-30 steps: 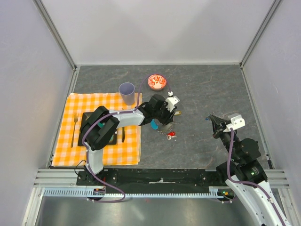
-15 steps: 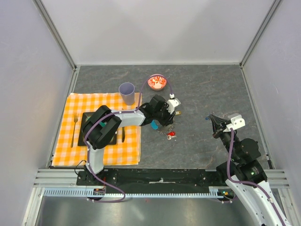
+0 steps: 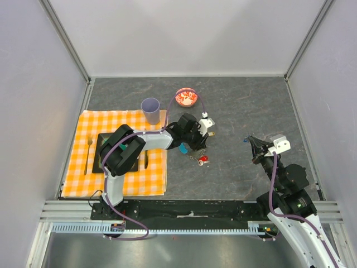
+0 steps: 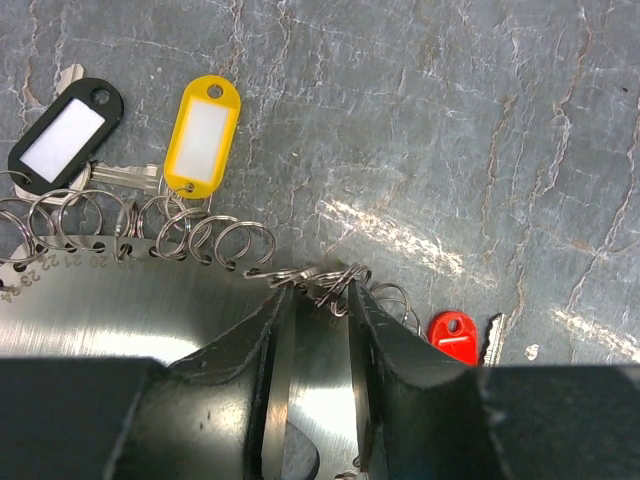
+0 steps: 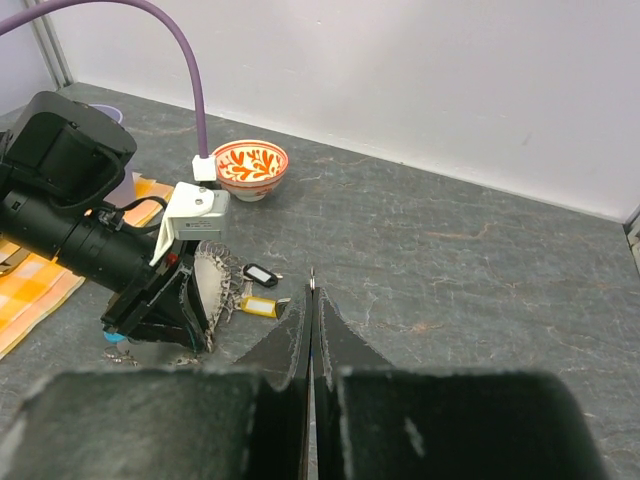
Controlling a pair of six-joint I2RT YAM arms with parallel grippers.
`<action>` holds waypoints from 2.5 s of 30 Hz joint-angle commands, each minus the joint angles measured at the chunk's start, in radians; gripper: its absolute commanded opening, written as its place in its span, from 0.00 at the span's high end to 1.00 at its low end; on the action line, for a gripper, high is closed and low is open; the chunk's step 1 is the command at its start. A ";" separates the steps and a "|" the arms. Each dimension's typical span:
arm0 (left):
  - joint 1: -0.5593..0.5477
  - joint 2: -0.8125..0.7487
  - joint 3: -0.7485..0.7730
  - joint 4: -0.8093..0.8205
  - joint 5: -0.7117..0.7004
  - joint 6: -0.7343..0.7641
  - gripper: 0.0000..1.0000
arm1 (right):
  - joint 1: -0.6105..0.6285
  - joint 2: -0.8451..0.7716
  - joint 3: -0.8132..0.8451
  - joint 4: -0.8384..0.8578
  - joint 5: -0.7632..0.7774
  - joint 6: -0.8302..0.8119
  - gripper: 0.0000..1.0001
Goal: Put the keys on the keyring
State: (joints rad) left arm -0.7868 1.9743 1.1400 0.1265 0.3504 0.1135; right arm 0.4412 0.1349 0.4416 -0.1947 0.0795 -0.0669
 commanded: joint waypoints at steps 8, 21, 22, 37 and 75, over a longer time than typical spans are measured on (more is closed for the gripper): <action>0.000 0.012 0.035 -0.010 0.035 0.028 0.62 | 0.004 -0.003 -0.003 0.038 -0.009 0.010 1.00; 0.000 -0.025 0.000 -0.008 0.056 0.002 0.58 | 0.004 -0.009 -0.003 0.037 -0.012 0.010 1.00; 0.000 -0.028 -0.003 -0.007 0.058 0.002 0.57 | 0.004 -0.009 -0.003 0.038 -0.012 0.010 1.00; 0.000 -0.034 -0.005 0.036 0.114 -0.061 0.64 | 0.004 -0.015 -0.003 0.038 -0.009 0.010 1.00; 0.008 -0.019 0.026 -0.037 -0.011 -0.046 0.82 | 0.004 -0.023 -0.004 0.037 -0.004 0.010 1.00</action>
State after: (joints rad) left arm -0.7803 1.9266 1.1313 0.0841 0.3332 0.0746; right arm 0.4412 0.1226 0.4385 -0.1951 0.0765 -0.0669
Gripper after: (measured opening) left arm 0.169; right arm 0.007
